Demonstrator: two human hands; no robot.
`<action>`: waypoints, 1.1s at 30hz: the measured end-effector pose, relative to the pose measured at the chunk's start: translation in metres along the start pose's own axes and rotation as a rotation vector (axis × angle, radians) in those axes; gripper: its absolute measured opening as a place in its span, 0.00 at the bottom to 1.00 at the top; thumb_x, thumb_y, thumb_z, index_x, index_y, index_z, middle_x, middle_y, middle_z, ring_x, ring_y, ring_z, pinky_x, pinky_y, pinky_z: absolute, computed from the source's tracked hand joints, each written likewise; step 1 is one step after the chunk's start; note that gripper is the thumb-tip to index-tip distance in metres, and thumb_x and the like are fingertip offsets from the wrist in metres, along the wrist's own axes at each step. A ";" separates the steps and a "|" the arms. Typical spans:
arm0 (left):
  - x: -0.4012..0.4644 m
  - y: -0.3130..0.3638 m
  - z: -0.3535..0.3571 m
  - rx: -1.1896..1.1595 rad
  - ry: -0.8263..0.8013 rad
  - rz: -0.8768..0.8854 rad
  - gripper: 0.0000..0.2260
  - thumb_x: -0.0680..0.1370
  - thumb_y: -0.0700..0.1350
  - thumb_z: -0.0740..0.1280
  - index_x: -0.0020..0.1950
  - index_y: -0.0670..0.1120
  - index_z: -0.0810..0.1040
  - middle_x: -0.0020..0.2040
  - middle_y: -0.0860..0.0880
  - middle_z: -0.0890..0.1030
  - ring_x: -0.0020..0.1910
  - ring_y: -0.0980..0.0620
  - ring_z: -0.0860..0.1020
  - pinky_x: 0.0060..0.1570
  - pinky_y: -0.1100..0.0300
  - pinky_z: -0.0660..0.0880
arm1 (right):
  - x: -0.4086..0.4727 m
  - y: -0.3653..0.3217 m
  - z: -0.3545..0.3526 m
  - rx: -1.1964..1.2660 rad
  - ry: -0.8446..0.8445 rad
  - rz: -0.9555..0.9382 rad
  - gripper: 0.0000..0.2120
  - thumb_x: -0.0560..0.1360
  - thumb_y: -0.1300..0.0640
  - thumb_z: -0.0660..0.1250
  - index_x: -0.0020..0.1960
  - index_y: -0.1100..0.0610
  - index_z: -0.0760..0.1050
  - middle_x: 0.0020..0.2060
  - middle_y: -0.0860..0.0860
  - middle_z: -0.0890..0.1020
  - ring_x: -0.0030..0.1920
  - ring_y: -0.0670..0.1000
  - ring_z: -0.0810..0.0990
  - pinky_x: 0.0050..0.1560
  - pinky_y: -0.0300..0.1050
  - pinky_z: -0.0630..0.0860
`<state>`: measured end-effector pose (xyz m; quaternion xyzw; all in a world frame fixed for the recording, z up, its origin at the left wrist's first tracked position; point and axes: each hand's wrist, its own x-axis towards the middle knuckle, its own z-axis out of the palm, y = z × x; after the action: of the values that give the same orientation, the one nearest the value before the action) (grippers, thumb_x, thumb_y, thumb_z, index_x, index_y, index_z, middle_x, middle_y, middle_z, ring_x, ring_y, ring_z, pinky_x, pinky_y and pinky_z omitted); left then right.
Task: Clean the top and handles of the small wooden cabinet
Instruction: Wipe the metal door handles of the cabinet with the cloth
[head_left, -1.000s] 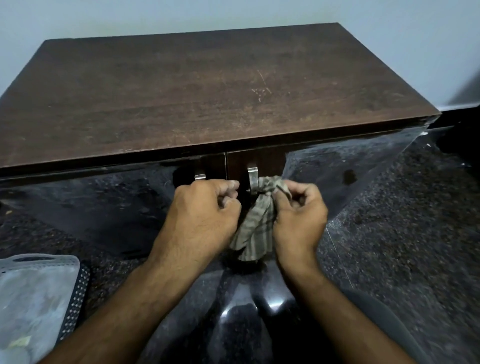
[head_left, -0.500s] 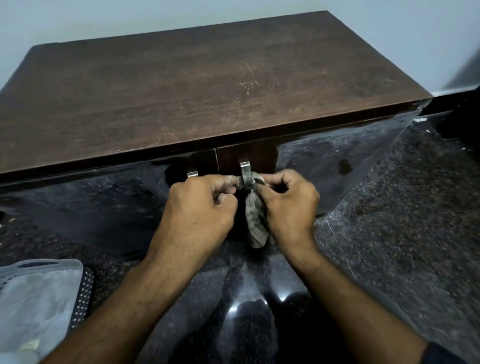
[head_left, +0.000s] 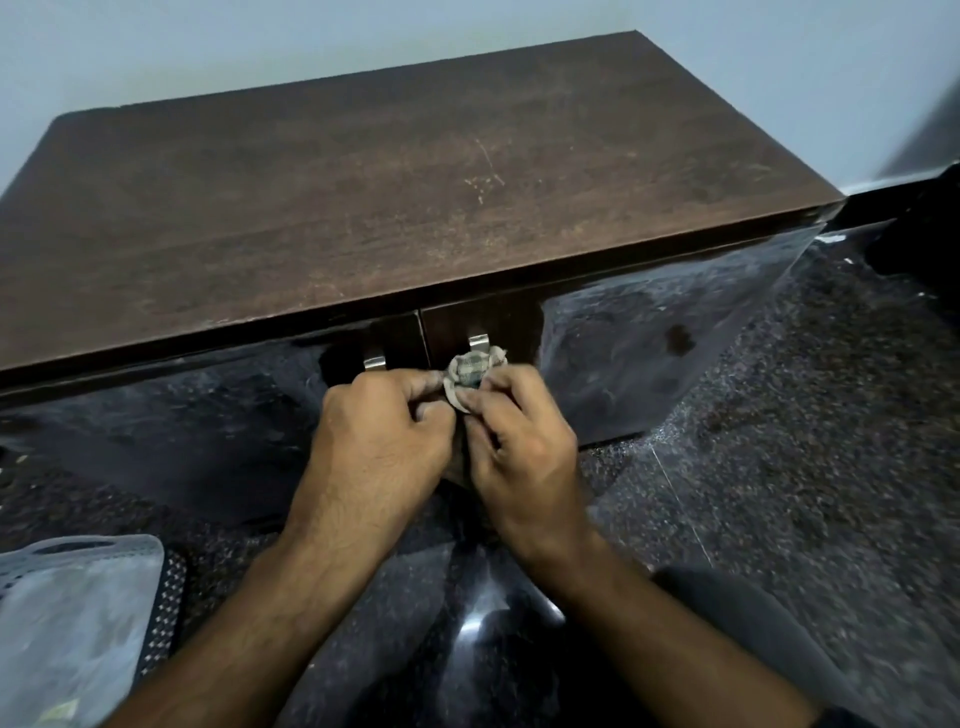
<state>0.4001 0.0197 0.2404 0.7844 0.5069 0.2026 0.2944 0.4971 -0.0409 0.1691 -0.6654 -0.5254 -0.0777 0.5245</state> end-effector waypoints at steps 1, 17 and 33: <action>0.000 -0.001 0.001 0.002 -0.001 -0.015 0.13 0.74 0.43 0.66 0.50 0.61 0.83 0.30 0.62 0.80 0.36 0.71 0.78 0.25 0.79 0.66 | 0.000 0.002 0.000 -0.013 0.011 -0.010 0.05 0.73 0.73 0.70 0.48 0.70 0.82 0.45 0.61 0.80 0.45 0.58 0.81 0.46 0.51 0.81; -0.001 -0.001 0.008 -0.055 -0.024 0.031 0.14 0.76 0.41 0.67 0.59 0.50 0.83 0.51 0.56 0.85 0.46 0.72 0.76 0.41 0.87 0.65 | -0.010 0.028 0.008 -0.037 -0.114 0.166 0.06 0.70 0.75 0.69 0.39 0.66 0.76 0.40 0.57 0.76 0.38 0.54 0.77 0.38 0.52 0.78; -0.004 -0.010 -0.013 -0.123 0.096 0.023 0.12 0.75 0.43 0.67 0.53 0.55 0.85 0.44 0.61 0.85 0.42 0.69 0.81 0.38 0.82 0.71 | -0.007 0.011 0.009 0.044 0.018 0.254 0.11 0.67 0.79 0.69 0.37 0.64 0.76 0.40 0.54 0.78 0.40 0.44 0.75 0.45 0.24 0.69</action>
<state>0.3836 0.0224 0.2434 0.7599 0.4981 0.2740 0.3153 0.4991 -0.0372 0.1536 -0.7142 -0.4339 -0.0049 0.5492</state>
